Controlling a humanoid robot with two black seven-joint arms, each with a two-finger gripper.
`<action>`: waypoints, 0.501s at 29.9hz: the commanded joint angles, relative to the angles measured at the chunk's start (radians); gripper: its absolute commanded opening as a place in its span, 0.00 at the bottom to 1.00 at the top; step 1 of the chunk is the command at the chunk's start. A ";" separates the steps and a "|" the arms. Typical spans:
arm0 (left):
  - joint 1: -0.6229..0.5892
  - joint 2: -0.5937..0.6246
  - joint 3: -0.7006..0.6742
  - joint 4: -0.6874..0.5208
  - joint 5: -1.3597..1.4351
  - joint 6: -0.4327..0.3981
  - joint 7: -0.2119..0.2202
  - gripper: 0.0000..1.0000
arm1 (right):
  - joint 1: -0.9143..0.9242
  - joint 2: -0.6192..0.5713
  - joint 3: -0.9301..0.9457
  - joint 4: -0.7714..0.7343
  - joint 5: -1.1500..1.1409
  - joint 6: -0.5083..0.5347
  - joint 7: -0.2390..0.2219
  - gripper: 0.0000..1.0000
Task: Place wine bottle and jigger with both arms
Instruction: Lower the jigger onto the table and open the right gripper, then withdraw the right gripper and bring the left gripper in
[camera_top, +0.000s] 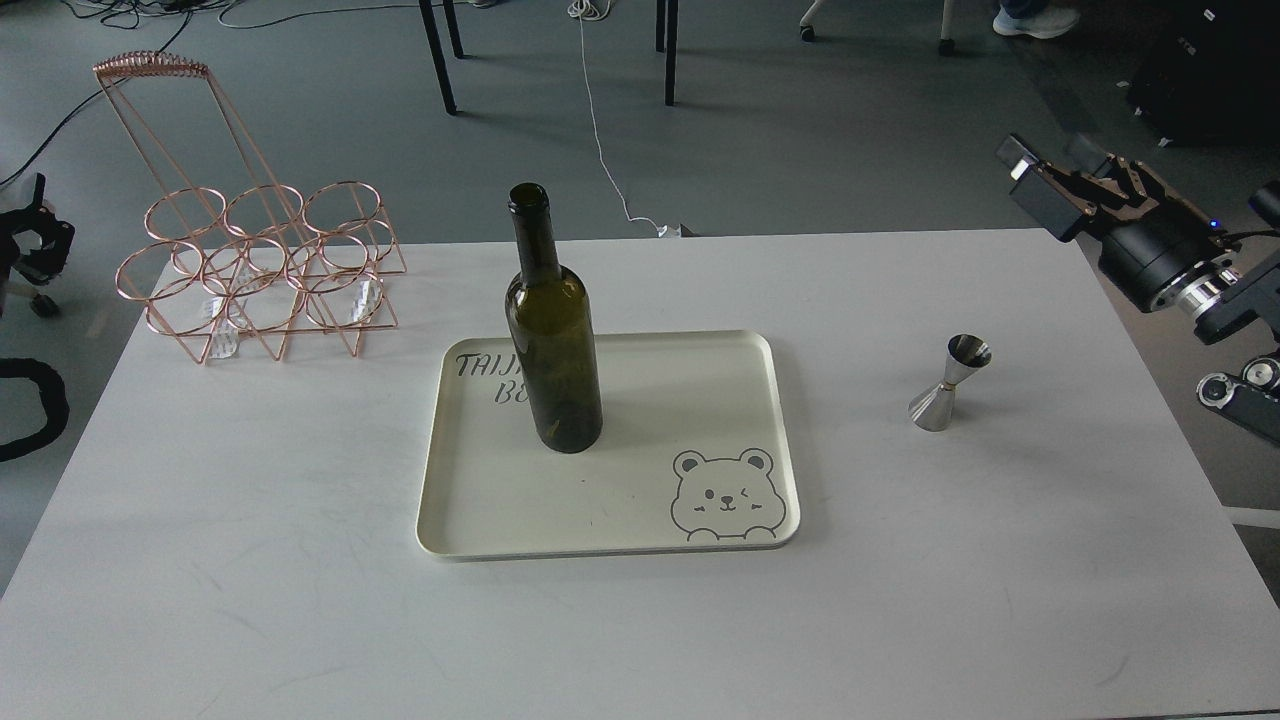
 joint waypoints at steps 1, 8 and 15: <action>-0.004 0.040 0.011 -0.032 0.004 0.000 0.002 0.99 | 0.058 0.044 0.000 -0.050 0.202 0.000 0.000 0.95; 0.001 0.184 0.014 -0.274 0.140 0.000 -0.005 0.99 | 0.073 0.124 0.083 -0.146 0.451 0.080 0.000 0.96; 0.002 0.403 0.016 -0.590 0.299 0.007 -0.010 0.99 | 0.069 0.155 0.138 -0.285 0.745 0.301 0.000 0.96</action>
